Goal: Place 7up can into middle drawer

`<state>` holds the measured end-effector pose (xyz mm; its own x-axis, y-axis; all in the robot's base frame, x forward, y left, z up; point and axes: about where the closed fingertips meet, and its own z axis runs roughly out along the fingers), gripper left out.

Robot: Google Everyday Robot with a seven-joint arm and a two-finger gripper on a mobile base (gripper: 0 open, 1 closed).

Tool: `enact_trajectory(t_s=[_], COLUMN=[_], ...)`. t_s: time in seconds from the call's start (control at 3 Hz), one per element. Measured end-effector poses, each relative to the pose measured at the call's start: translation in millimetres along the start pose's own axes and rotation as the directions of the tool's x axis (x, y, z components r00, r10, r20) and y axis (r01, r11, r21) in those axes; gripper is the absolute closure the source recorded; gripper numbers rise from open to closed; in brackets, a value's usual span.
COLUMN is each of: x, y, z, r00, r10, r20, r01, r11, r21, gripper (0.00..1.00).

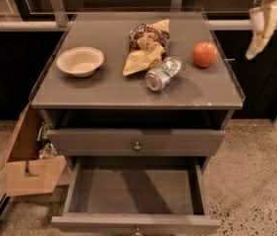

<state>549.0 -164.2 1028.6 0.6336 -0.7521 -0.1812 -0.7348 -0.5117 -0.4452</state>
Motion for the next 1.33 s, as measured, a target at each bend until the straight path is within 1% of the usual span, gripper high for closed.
enact_trajectory(t_s=[0.33,0.67,1.0,1.33], x=[7.5,9.3,14.1,32.5], y=[-38.4,-45.0,-49.2,-46.5], z=[-10.8,-6.6,-2.7,8.8], r00=[0.999,0.999,0.997,0.990], r10=[-0.029,-0.029,-0.049,-0.058], r20=[0.020,0.020,0.054,0.128], r01=[0.026,0.026,0.038,0.030], r11=[0.9917,0.9892,0.9811,0.9772], r21=[0.126,0.144,0.189,0.210], gripper=[0.00,0.00,0.00,0.00])
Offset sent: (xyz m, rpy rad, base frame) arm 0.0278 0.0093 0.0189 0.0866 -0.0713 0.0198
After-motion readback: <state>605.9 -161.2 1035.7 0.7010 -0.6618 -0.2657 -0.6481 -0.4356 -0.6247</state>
